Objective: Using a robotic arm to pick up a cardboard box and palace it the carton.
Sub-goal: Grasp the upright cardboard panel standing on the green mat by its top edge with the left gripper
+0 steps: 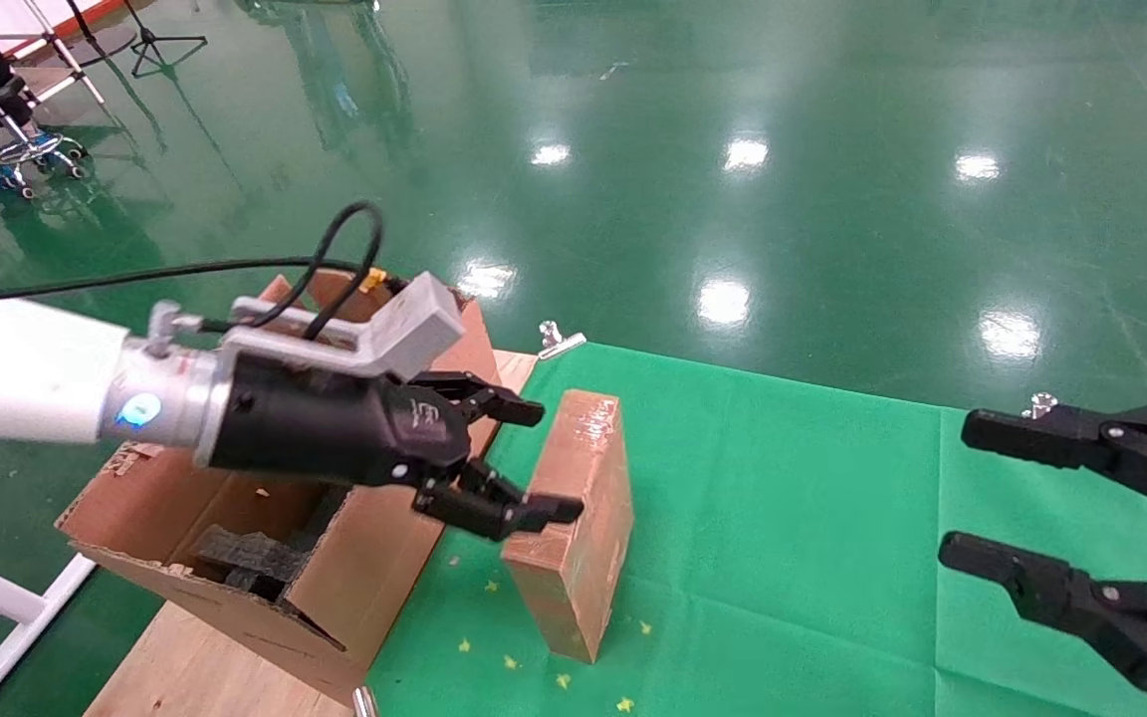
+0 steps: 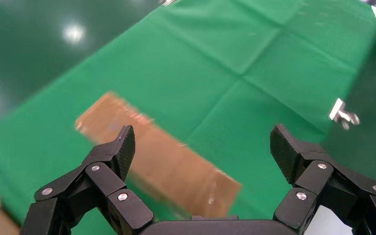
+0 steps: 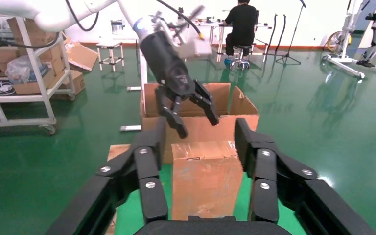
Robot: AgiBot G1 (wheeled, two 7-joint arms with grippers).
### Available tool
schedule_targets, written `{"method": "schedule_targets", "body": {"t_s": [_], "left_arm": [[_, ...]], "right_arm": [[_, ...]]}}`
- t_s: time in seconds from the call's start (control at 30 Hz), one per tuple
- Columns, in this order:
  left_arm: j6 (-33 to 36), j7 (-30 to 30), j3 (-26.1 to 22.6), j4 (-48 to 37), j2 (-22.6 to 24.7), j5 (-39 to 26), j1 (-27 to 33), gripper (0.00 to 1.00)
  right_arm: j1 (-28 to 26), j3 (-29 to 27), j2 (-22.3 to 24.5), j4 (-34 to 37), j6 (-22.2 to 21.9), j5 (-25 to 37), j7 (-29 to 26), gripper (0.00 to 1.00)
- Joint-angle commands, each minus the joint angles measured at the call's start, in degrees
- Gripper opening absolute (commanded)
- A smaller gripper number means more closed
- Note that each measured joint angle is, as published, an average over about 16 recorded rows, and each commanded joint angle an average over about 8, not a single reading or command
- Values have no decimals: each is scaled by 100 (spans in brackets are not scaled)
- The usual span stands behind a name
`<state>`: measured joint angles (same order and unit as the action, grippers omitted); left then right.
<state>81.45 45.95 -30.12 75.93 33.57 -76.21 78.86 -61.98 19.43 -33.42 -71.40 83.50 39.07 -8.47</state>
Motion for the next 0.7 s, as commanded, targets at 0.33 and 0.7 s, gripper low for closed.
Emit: {"method": "schedule_targets", "body": {"t_s": [0.33,0.7], "left_arm": [[415,2747,-869,29,954,-1766,1267,100],[757,3972,-1550,-286,1809,-2601,1777,100]], "right_arm": [[0,0,0,0,0,0,0,0],[0,1,0,0,0,0,0,0]]}}
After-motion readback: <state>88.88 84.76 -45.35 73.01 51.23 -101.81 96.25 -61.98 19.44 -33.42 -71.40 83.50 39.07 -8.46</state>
